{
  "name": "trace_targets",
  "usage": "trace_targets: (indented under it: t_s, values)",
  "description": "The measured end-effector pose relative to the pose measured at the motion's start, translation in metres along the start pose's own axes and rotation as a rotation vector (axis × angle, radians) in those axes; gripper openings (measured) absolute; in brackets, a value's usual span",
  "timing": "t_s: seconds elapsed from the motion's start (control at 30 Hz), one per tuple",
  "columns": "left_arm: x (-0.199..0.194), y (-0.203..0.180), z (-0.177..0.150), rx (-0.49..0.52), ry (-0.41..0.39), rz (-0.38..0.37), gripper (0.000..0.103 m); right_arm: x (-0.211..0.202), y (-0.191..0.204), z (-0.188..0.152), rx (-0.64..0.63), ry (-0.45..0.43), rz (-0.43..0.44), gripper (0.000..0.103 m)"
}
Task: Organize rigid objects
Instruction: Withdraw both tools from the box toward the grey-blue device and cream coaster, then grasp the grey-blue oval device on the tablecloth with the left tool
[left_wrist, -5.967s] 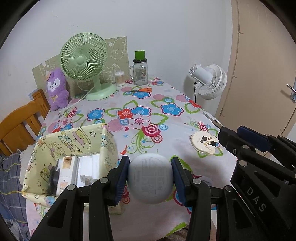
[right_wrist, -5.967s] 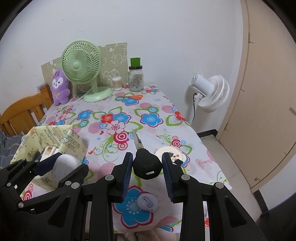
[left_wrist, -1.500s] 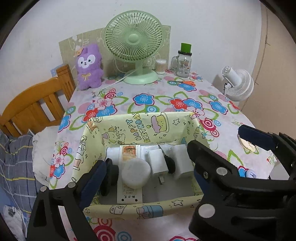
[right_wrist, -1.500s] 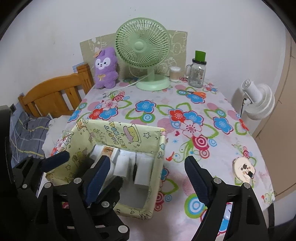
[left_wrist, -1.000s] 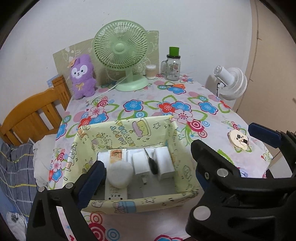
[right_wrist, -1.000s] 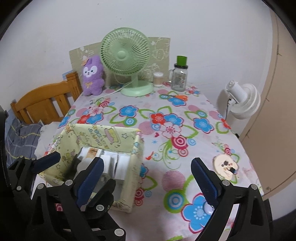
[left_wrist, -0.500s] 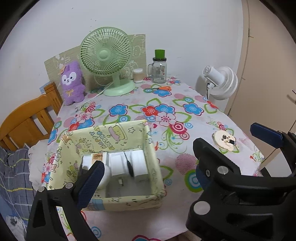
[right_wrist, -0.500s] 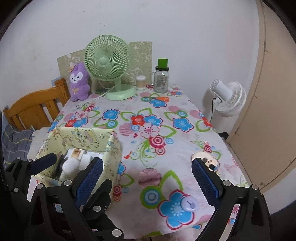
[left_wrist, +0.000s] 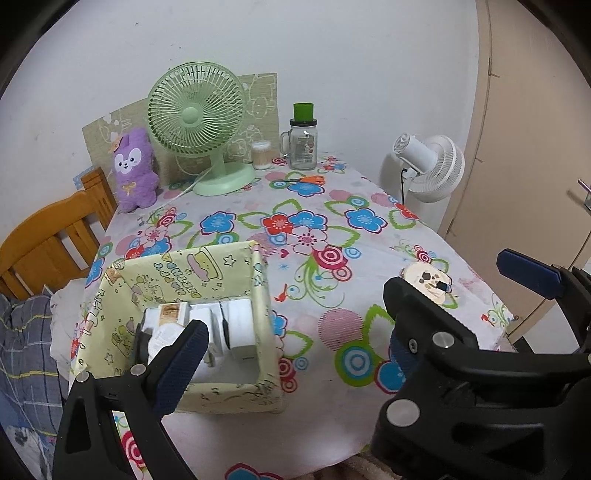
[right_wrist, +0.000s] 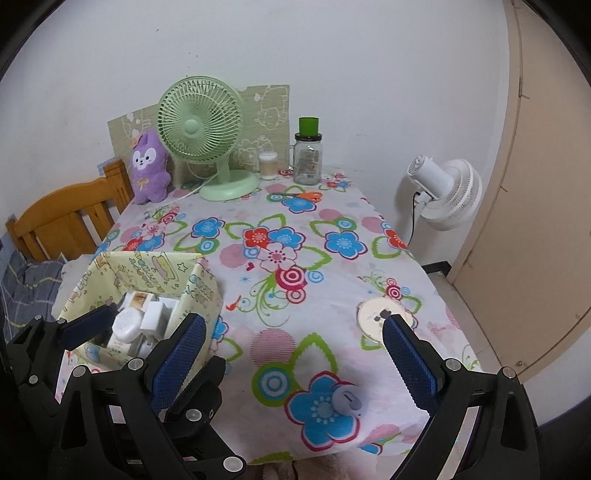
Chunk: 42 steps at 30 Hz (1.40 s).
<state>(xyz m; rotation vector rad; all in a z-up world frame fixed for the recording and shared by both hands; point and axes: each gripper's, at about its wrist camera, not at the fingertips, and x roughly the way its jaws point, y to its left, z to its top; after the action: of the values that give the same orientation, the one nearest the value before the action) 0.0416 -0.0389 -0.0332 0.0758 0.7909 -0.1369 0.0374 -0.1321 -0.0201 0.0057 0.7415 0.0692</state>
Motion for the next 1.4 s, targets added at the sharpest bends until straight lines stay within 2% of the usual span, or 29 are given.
trace_targets:
  t_s: [0.5,1.03,1.4]
  values:
    - [0.009,-0.031,-0.016,-0.004,-0.026,-0.015,0.1,0.001,-0.029,-0.02,-0.031,-0.039,0.003,0.098]
    - [0.051,-0.063,-0.033,0.01,-0.05,-0.035,0.1,0.039,-0.065,-0.047,-0.008,-0.051,0.027,0.098]
    - [0.077,-0.082,-0.049,0.026,-0.019,-0.065,0.1,0.062,-0.082,-0.066,-0.022,-0.042,-0.013,0.098]
